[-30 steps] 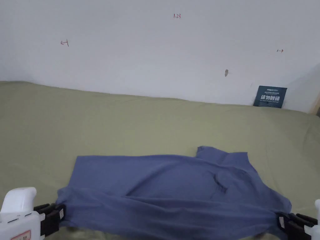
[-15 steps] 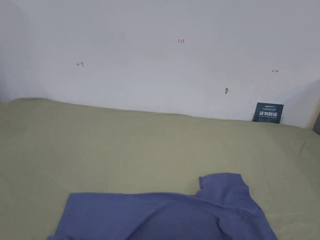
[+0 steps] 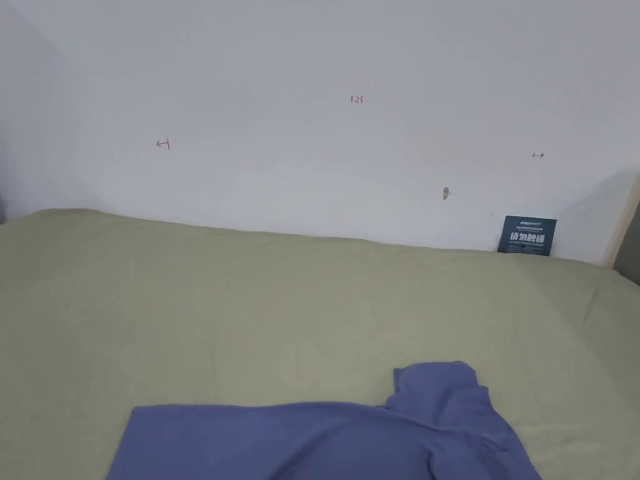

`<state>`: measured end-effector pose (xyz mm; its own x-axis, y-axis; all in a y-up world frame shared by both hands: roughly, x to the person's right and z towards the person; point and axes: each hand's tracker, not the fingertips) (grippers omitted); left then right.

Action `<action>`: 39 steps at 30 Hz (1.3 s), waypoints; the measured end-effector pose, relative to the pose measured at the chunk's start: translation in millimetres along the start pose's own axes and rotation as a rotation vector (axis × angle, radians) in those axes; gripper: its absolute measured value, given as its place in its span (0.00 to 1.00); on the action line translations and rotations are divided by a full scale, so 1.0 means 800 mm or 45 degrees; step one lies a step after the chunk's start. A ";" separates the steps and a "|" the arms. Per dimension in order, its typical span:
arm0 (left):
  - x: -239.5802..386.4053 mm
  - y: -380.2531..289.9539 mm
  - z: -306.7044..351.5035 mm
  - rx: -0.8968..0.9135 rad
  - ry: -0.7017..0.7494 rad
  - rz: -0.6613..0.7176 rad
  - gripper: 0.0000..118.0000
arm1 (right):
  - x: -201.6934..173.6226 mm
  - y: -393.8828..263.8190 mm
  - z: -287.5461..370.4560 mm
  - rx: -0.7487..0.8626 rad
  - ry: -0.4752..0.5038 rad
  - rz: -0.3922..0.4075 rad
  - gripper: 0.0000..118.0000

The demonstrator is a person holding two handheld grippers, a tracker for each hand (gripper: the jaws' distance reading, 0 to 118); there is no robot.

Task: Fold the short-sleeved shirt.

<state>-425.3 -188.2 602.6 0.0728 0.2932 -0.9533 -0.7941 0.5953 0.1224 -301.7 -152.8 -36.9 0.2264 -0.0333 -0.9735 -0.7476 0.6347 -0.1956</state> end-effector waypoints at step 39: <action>0.091 0.275 -0.271 -0.383 0.169 0.074 0.81 | -0.122 0.109 -0.009 0.577 0.045 0.238 0.00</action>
<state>-725.7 -198.3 500.3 -0.0413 0.2083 -0.9772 -0.9385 0.3274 0.1095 -393.5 -99.7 40.5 0.0868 0.0918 -0.9920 -0.4250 0.9040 0.0464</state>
